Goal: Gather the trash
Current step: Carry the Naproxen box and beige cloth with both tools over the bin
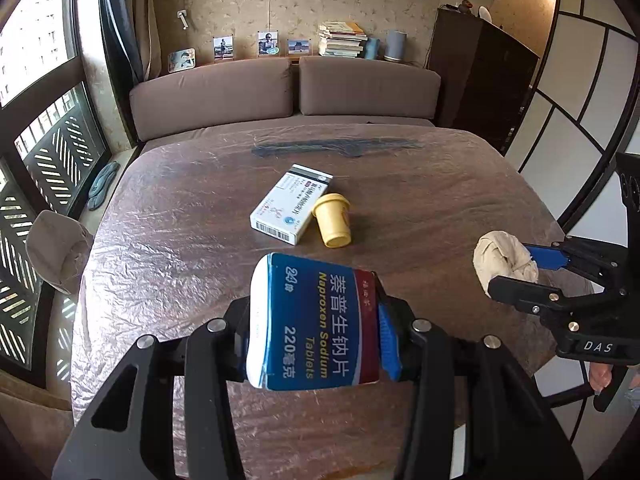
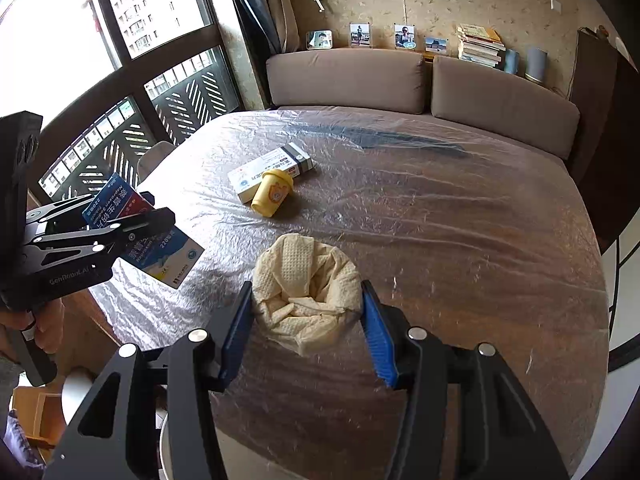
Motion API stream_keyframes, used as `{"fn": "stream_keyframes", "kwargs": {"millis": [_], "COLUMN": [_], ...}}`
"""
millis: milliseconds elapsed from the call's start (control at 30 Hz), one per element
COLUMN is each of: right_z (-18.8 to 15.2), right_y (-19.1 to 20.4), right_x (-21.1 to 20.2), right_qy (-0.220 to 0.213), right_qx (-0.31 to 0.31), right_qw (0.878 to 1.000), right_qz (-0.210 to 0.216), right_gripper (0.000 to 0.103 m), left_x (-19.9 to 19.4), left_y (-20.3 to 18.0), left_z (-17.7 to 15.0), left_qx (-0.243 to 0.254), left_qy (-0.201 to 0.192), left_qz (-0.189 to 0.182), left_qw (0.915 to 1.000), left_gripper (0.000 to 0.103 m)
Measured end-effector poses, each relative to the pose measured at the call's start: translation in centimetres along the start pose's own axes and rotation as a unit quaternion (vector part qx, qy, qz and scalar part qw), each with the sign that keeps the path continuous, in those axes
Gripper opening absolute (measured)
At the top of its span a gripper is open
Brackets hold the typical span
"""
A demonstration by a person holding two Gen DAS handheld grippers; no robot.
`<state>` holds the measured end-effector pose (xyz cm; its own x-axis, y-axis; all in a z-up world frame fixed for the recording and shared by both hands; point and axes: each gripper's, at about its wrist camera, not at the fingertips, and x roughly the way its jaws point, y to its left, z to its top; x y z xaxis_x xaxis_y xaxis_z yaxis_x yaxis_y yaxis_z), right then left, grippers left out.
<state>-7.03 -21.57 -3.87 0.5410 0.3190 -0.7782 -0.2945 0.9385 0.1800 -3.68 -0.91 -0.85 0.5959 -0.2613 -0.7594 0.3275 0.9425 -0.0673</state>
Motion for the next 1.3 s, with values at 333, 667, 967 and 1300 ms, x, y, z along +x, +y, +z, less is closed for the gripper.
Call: {"fn": "stream_keyframes", "kwargs": {"millis": [333,667,967,1300], "right_z": [-4.1,-6.6,-9.5,-12.9], "right_y": [0.7,1.6,2.0,1.9], "right_x": [-3.7,-5.7,-5.9,-4.8], "right_qy": [0.012,0.027,0.058,0.091], "right_qx": [-0.005,-0.018,-0.026,-0.045], "right_qw": [1.0,0.999,0.997,0.995], "right_qz": [0.008,0.018,0.032,0.019], "right_gripper": [0.051,0.051,0.051,0.051], "left_x": [-2.7,-4.1,-4.0,-1.8], "left_y": [-3.6,-6.6,-8.1,-9.2], "left_z": [-3.0,-5.9,-8.7,-12.2], "left_qx": [0.016,0.049,0.065,0.08], "left_qy": [0.005,0.024,0.058,0.104], "left_qz": [-0.029,-0.051,-0.068,-0.061], "left_qw": [0.9994,0.9972,0.9939,0.9895], "left_gripper": [0.048,0.048,0.048,0.048]}}
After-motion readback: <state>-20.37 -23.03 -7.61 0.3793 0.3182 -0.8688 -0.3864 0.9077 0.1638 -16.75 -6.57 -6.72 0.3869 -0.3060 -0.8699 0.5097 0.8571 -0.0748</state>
